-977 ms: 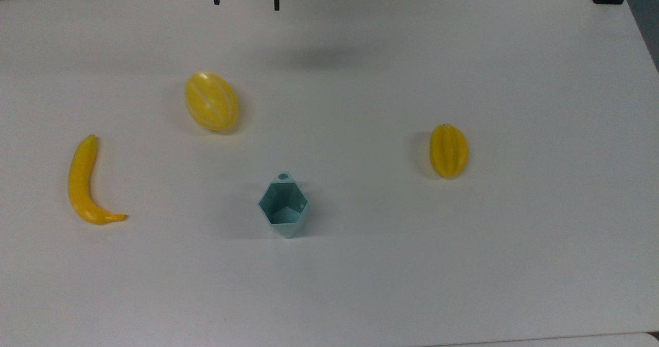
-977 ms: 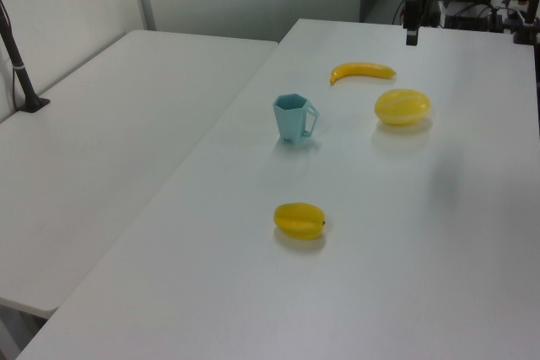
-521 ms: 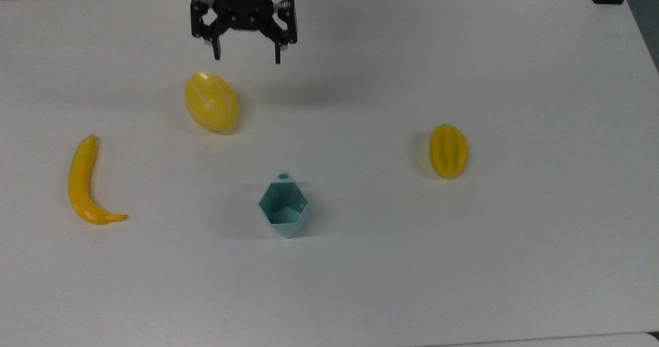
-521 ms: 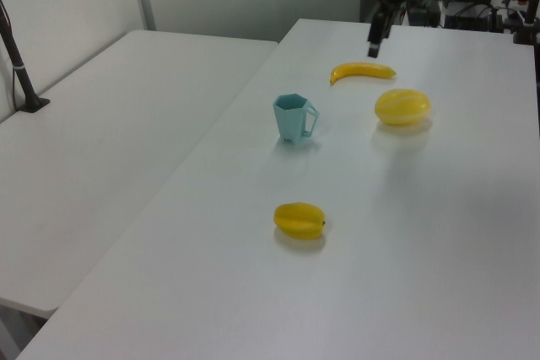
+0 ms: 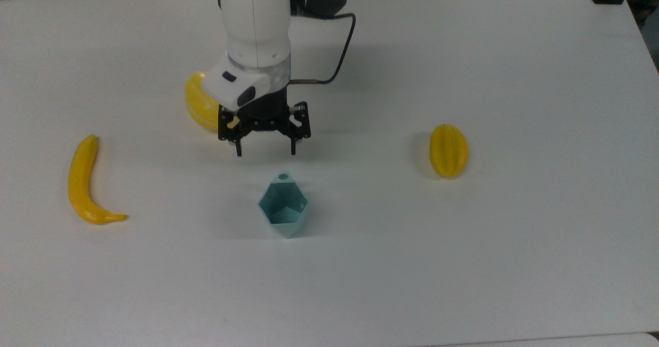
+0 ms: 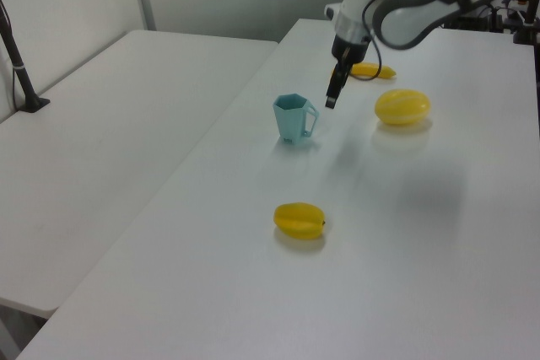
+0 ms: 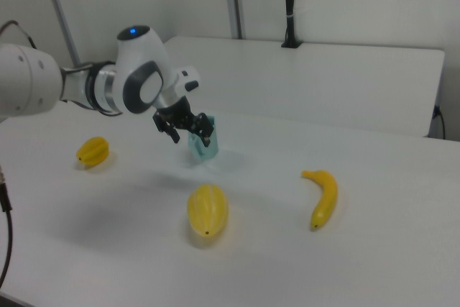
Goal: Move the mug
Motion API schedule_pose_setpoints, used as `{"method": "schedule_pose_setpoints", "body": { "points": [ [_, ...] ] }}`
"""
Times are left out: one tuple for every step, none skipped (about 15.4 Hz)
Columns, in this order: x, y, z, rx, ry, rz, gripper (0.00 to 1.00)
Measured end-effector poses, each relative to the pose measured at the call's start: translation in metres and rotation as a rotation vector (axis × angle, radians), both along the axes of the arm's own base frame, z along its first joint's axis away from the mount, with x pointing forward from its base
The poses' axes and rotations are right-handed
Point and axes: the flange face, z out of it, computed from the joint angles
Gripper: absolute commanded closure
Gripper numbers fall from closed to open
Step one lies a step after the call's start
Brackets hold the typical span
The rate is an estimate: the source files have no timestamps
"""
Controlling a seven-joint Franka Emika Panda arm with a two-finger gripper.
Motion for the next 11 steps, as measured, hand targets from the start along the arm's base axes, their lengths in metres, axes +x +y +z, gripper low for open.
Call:
{"method": "schedule_pose_setpoints", "body": {
  "points": [
    [0.005, 0.002, -0.015, 0.002, -0.012, 0.005, 0.0],
    [0.009, 0.004, -0.027, 0.005, -0.018, 0.007, 0.03],
    [0.012, 0.007, -0.037, 0.008, -0.023, 0.007, 0.07],
    [0.014, 0.01, -0.045, 0.012, -0.032, 0.006, 0.12],
    [0.016, 0.015, -0.05, 0.018, -0.045, 0.002, 0.2],
    [0.018, 0.02, -0.053, 0.024, -0.057, -0.003, 0.3],
    [0.019, 0.024, -0.055, 0.029, -0.066, -0.005, 0.38],
    [0.02, 0.028, -0.056, 0.033, -0.077, -0.005, 0.5],
    [0.021, 0.03, -0.056, 0.035, -0.084, -0.006, 0.6],
    [0.021, 0.03, -0.056, 0.036, -0.088, -0.007, 0.71],
    [0.021, 0.03, -0.056, 0.036, -0.09, -0.007, 0.81]
  ]
}}
